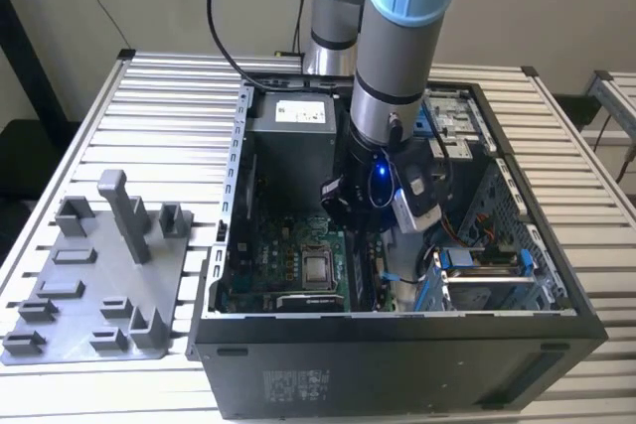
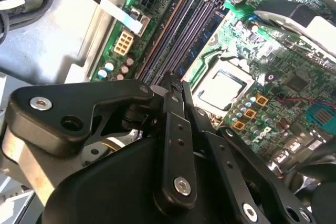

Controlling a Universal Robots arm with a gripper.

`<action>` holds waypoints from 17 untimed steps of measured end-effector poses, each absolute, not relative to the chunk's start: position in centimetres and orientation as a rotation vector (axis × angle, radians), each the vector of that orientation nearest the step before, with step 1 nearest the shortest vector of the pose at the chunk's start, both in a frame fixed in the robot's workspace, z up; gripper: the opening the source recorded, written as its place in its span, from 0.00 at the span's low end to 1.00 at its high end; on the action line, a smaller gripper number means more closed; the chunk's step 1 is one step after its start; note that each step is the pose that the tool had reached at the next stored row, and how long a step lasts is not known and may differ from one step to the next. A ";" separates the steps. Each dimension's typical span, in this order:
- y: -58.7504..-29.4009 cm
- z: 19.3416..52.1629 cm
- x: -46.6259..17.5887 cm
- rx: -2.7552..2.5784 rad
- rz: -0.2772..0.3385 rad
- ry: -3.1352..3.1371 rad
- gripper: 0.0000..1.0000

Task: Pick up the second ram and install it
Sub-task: 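Insert the second ram into the second slot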

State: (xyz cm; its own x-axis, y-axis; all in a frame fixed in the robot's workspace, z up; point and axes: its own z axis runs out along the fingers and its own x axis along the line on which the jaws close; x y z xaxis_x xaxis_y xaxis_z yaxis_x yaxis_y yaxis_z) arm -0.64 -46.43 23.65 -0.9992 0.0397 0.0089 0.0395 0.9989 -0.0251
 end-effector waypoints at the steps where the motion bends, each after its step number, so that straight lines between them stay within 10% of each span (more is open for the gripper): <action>1: -46.4 23.6 -0.6 -0.062 0.039 -3.131 0.14; 17: -46.6 22.8 -0.6 -0.083 0.040 -3.131 0.14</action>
State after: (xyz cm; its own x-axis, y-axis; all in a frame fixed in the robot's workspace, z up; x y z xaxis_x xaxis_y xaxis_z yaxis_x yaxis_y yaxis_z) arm -0.64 -46.63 22.83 -0.9986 0.0530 0.0090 0.0528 0.9983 -0.0256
